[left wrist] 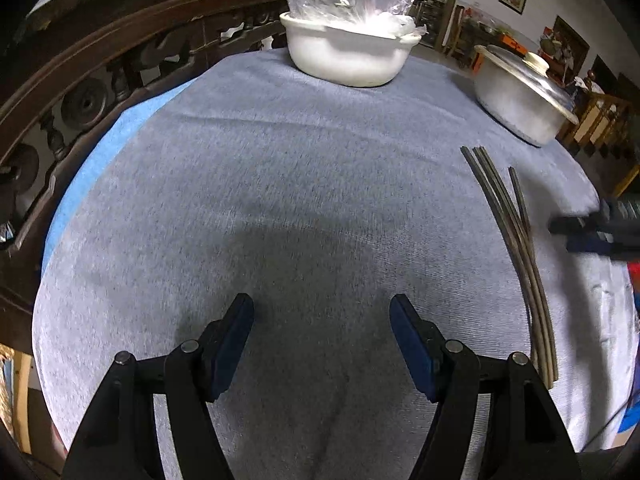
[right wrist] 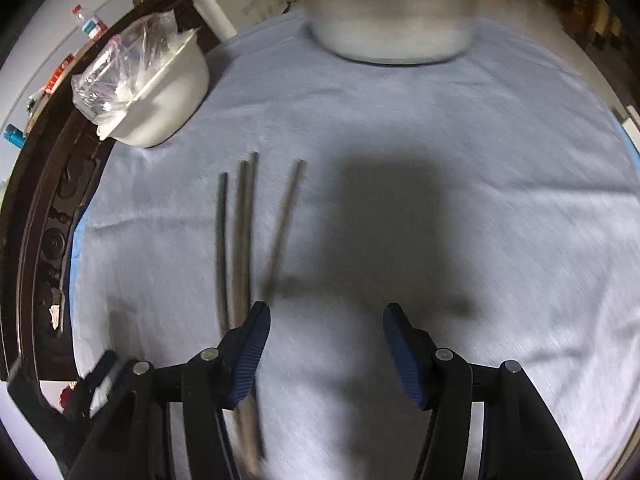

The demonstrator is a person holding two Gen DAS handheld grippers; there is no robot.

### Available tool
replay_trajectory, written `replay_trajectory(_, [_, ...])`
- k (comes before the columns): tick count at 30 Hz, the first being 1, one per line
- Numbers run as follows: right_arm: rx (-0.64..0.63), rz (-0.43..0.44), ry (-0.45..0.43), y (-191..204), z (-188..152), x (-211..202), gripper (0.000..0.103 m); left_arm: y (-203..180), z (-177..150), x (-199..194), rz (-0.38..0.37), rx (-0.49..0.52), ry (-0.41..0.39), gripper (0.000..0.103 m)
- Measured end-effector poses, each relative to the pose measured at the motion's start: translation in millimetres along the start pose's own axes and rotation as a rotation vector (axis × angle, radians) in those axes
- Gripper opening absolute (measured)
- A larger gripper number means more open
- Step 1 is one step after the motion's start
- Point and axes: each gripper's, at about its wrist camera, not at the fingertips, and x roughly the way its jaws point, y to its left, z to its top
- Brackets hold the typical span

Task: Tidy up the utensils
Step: 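Open both tools and move them back to the remaining chopsticks, then pinch a dark chopstick with the right tool while the left tool pinches another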

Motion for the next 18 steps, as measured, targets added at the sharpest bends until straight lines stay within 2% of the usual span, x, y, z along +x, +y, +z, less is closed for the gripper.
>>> replay_trajectory(1, [-0.008,-0.008,0.010,6,6,5,0.055,0,0,0,0.002,0.006,-0.003,0.072])
replay_trajectory(3, [-0.016,-0.016,0.034,14,14,14,0.044,0,0,1,0.003,0.016,-0.010,0.073])
replay_trajectory(7, [-0.039,-0.055,0.037,27,20,20,0.040,-1,2,4,0.003,0.029,-0.013,0.074])
replay_trajectory(10, [-0.102,-0.124,0.043,38,20,24,0.026,-3,2,5,0.007,0.033,-0.007,0.076])
replay_trajectory(12, [-0.143,-0.140,0.055,43,18,26,0.013,-4,3,6,0.009,0.037,-0.001,0.076])
replay_trajectory(18, [-0.167,-0.211,0.073,18,0,16,0.010,1,11,6,-0.019,0.007,0.054,0.076])
